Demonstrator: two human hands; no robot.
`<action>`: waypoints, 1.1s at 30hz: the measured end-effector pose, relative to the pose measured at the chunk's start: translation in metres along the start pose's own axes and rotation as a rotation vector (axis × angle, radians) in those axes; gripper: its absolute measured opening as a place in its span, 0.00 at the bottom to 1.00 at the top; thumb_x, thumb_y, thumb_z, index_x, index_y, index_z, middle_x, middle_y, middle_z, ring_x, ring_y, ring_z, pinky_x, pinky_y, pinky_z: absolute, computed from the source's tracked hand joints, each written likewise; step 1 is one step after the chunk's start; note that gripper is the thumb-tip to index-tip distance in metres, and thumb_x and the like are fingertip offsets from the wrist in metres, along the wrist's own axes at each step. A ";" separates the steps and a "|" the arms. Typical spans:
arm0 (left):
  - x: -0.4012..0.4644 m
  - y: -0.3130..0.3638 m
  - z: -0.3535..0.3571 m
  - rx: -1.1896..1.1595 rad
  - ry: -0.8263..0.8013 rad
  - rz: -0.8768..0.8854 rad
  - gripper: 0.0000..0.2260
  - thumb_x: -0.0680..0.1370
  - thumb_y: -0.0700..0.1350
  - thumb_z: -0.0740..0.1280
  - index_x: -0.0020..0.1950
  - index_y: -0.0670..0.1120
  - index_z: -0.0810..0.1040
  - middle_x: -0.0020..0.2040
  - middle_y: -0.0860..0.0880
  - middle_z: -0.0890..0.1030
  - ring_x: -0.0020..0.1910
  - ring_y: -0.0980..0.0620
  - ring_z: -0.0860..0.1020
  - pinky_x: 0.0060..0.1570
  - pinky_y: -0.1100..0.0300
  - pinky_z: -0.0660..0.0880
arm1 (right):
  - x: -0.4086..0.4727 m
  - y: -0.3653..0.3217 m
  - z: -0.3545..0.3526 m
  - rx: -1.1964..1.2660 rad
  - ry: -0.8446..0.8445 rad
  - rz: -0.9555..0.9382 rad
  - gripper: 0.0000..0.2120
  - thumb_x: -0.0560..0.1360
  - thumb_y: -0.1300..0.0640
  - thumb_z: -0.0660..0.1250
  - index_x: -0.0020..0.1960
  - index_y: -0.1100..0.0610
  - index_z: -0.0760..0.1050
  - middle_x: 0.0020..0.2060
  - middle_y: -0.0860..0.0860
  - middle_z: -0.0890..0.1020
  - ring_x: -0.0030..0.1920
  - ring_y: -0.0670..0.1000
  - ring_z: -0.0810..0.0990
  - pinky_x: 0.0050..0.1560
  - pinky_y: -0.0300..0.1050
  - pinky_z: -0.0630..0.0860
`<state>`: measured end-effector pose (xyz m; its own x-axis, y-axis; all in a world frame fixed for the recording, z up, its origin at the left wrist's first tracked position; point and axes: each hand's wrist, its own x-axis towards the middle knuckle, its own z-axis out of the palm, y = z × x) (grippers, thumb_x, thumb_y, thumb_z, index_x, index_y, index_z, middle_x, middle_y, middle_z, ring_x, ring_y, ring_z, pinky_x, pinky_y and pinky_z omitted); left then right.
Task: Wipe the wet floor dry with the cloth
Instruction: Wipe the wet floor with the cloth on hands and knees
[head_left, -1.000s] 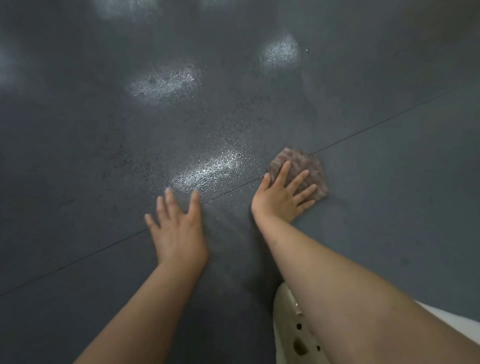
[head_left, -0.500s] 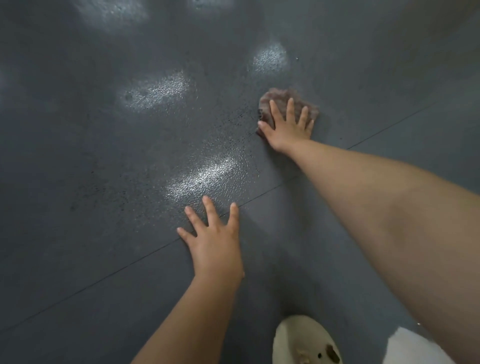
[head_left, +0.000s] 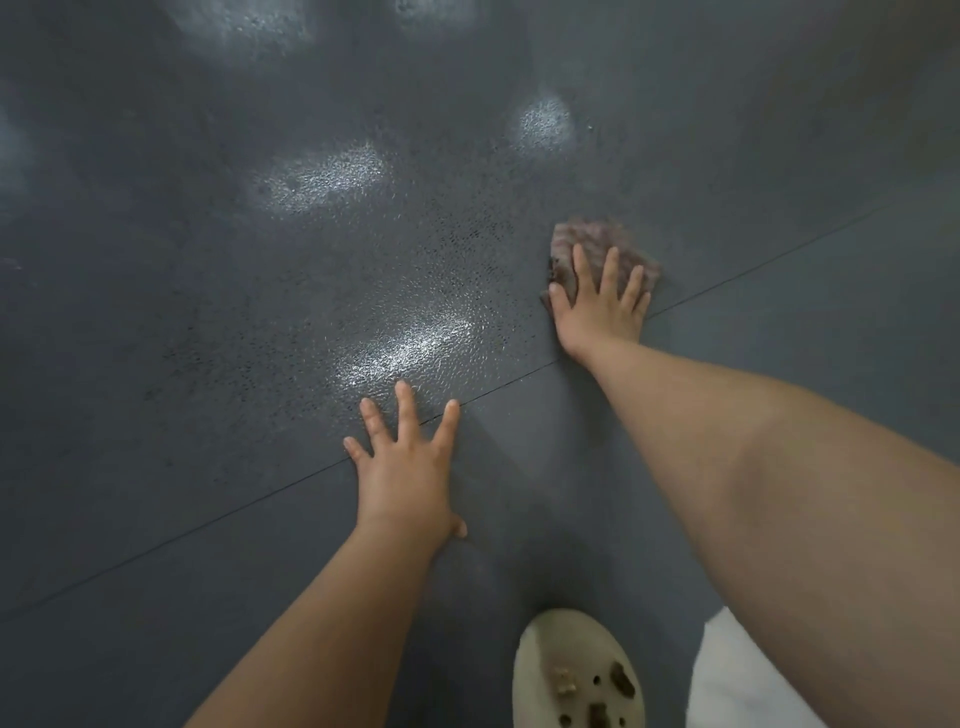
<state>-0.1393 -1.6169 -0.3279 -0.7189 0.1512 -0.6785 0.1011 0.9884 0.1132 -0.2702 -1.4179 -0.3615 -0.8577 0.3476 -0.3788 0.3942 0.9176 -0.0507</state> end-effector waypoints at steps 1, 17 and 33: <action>-0.002 -0.003 0.001 -0.009 0.015 0.006 0.53 0.68 0.60 0.74 0.76 0.56 0.35 0.75 0.41 0.31 0.74 0.32 0.38 0.71 0.39 0.51 | -0.012 0.007 0.005 0.004 -0.008 0.022 0.28 0.80 0.38 0.46 0.76 0.42 0.40 0.77 0.50 0.38 0.75 0.61 0.36 0.73 0.58 0.35; -0.113 -0.025 0.065 -0.048 -0.036 -0.166 0.51 0.71 0.57 0.72 0.75 0.57 0.34 0.74 0.40 0.31 0.75 0.36 0.39 0.69 0.38 0.56 | -0.192 0.068 0.064 0.135 -0.151 0.347 0.30 0.79 0.36 0.44 0.75 0.41 0.35 0.75 0.50 0.33 0.74 0.61 0.33 0.72 0.60 0.36; -0.137 -0.048 0.113 -0.316 0.050 -0.269 0.53 0.70 0.53 0.74 0.77 0.49 0.35 0.76 0.46 0.31 0.76 0.40 0.38 0.71 0.40 0.55 | -0.258 -0.057 0.089 -0.078 -0.304 -0.439 0.30 0.80 0.40 0.46 0.76 0.44 0.35 0.74 0.54 0.31 0.72 0.63 0.28 0.68 0.64 0.29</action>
<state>0.0323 -1.6833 -0.3222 -0.7243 -0.1205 -0.6789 -0.3054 0.9388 0.1593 -0.0416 -1.5769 -0.3425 -0.7978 -0.1323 -0.5883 -0.0149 0.9797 -0.2001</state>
